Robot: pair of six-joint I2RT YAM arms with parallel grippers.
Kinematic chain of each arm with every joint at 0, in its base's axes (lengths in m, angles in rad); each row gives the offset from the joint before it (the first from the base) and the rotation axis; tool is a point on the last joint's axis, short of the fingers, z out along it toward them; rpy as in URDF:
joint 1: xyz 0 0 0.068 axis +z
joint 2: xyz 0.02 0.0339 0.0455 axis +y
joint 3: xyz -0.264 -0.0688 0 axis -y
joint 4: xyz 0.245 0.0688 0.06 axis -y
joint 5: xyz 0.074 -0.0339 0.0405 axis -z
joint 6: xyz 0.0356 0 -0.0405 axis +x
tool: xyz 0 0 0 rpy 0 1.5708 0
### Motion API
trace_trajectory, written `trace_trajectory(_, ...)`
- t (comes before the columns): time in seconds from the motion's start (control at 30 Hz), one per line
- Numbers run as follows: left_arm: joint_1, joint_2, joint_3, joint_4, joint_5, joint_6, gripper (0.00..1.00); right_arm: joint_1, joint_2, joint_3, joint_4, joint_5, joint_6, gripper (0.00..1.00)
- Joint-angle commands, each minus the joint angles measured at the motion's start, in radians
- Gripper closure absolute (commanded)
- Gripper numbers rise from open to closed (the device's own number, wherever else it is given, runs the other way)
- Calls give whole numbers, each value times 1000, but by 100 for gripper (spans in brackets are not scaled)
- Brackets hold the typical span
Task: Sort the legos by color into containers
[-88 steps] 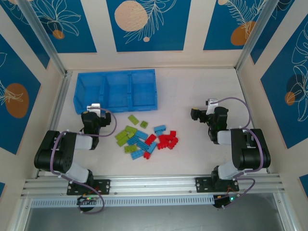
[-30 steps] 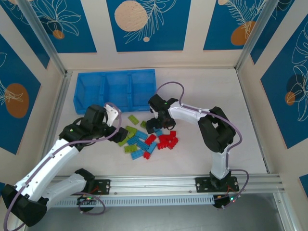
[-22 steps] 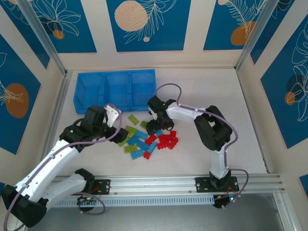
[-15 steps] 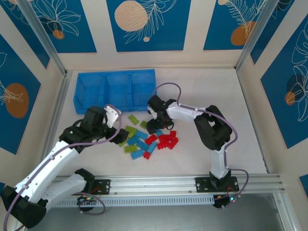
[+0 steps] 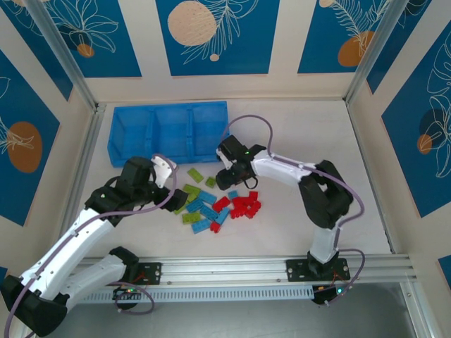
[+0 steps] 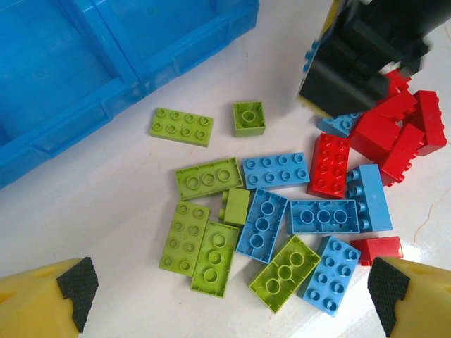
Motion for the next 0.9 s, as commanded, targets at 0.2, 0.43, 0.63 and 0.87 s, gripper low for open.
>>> trace_trajectory(0.2, 36, -34, -3, 20, -84, -40, 0, 1, -73, 122, 236, 80, 53, 48)
trace_trajectory(0.43, 45, -48, -18, 7, -131, -53, 0, -40, 183, 377, 221, 73, 9, 46)
trace_trajectory(0.63, 48, -53, -24, 10, -149, -45, 0, -69, 307, 546, 139, -3, -1, 33)
trace_trajectory(0.87, 54, -49, -29, 15, -148, -47, 0, -66, 295, 588, 97, -27, -2, 22)
